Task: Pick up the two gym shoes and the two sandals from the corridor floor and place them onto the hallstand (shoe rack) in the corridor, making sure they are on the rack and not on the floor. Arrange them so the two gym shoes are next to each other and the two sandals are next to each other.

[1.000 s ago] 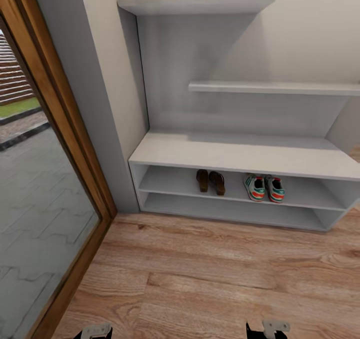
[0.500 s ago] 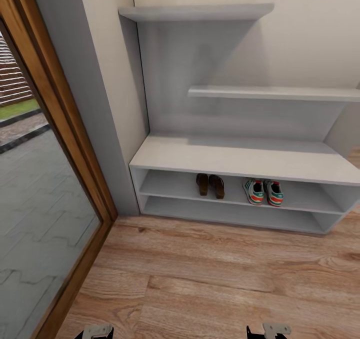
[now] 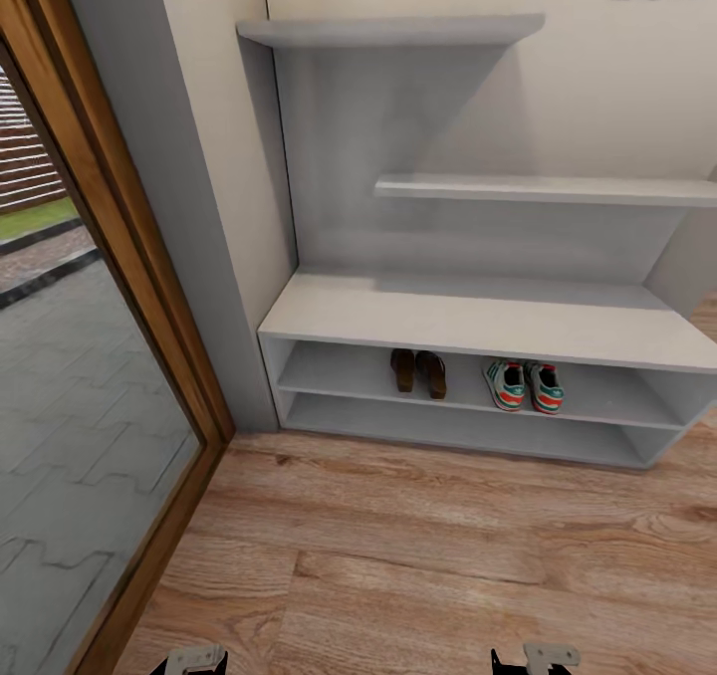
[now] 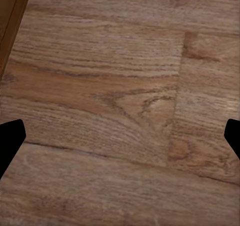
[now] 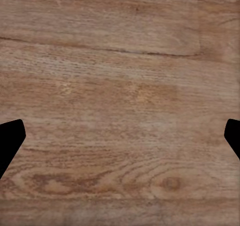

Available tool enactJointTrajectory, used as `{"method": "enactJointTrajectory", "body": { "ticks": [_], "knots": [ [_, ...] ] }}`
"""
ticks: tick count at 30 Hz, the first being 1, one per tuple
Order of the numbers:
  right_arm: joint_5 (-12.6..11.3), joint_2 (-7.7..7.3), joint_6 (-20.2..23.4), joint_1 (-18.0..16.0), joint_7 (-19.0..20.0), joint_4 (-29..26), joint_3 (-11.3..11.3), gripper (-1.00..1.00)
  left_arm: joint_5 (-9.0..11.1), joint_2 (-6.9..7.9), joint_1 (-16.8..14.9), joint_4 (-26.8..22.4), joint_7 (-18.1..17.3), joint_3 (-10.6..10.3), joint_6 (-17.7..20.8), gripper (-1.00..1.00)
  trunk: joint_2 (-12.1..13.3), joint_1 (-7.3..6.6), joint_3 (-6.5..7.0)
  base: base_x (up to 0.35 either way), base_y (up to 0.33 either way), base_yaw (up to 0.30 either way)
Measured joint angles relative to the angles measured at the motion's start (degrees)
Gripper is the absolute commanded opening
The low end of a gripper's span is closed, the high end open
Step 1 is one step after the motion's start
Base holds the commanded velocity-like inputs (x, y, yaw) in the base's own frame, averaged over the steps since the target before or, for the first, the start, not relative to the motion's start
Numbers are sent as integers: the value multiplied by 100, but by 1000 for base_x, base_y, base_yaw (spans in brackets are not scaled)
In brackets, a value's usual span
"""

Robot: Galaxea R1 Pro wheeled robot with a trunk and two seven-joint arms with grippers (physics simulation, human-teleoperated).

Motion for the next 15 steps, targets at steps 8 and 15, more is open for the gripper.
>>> {"method": "enactJointTrajectory", "body": {
  "ticks": [8,15],
  "knots": [
    [-3,0,0,0,0,0,0,100,5,3,0,0,4,3,-1,100,0,0,0,0,0,0],
    [-2,0,0,0,0,0,0,100,10,14,0,-2,5,7,-1,100,0,0,0,0,0,0]
  ]
}}
